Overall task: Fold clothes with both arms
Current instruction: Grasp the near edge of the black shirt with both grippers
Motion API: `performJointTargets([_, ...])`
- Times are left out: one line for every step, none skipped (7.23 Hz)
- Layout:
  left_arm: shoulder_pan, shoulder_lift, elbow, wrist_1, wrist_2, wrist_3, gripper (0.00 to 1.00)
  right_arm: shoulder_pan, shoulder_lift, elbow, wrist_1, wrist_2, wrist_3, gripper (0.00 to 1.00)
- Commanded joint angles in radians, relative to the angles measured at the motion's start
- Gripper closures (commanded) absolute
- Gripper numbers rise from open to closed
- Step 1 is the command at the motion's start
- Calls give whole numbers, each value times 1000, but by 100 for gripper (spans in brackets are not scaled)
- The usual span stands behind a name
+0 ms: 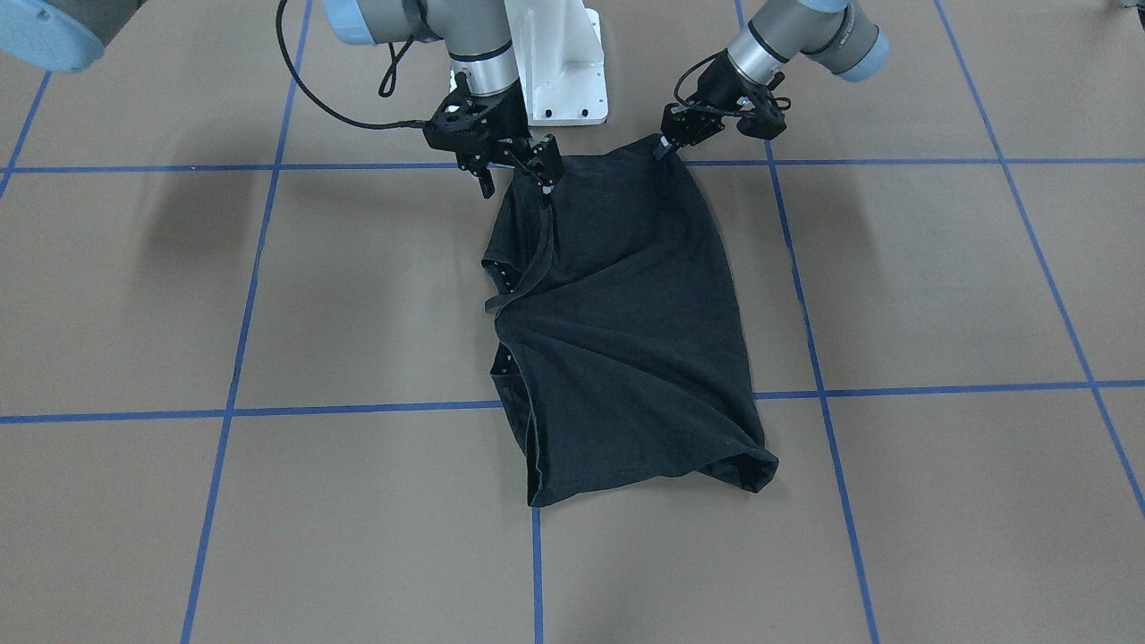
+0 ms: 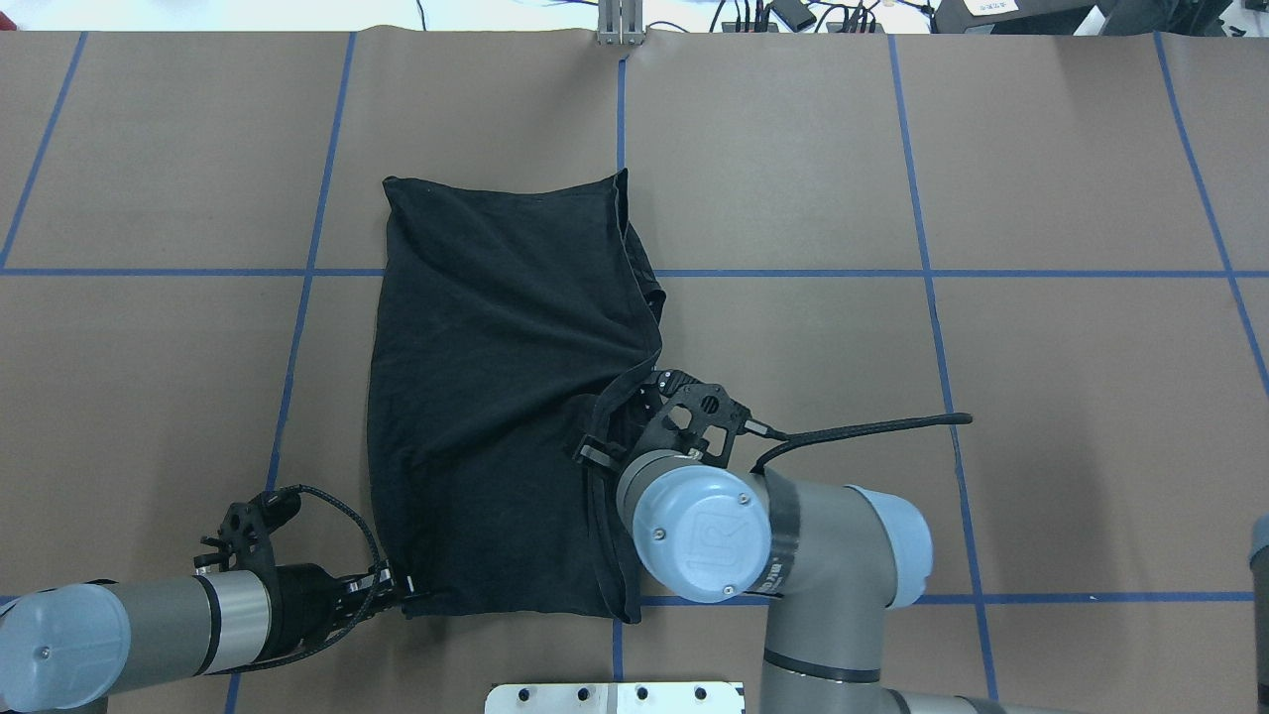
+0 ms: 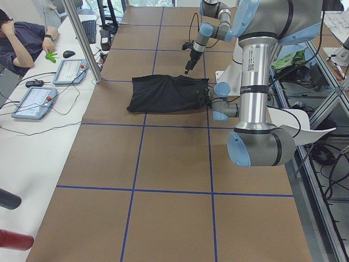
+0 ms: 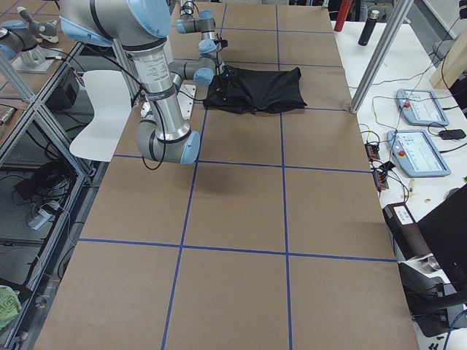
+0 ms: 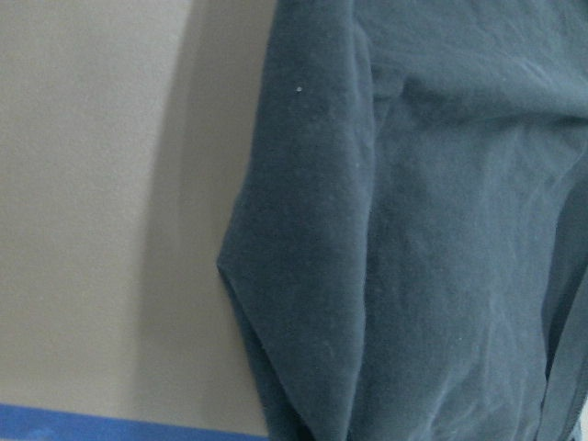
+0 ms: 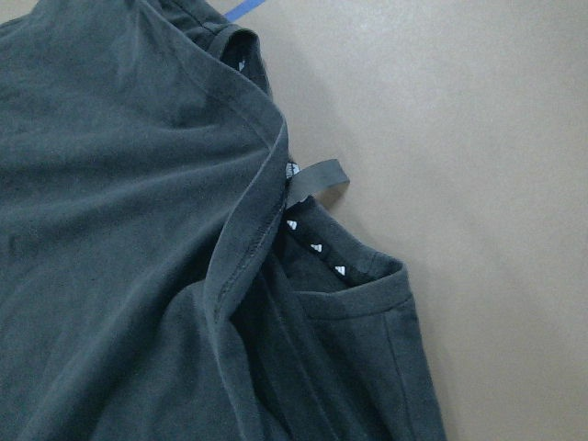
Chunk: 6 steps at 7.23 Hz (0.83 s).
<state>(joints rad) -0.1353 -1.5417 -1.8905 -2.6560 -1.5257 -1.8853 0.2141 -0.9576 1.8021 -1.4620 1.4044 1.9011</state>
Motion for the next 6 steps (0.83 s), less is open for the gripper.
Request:
performJointTargets([0, 0, -1, 1, -1, 0, 100, -53, 16, -50, -1, -59, 13, 1])
performJointTargets([-1, 0, -1, -1, -1, 0, 100, -58, 14, -52, -3, -58, 7, 1])
performJointTargets([0, 0, -1, -1, -1, 0, 100, -68, 10, -55, -14, -54, 6, 1])
performJointTargets([0, 0, -1, -1, -1, 0, 100, -76, 4, -56, -17, -53, 3, 2])
performJointTargets([0, 0, -1, -1, -1, 0, 100, -84, 3, -58, -40, -51, -13, 3])
performJointTargets([0, 0, -1, -1, -1, 0, 100, -88, 6, -56, -67, -53, -20, 9])
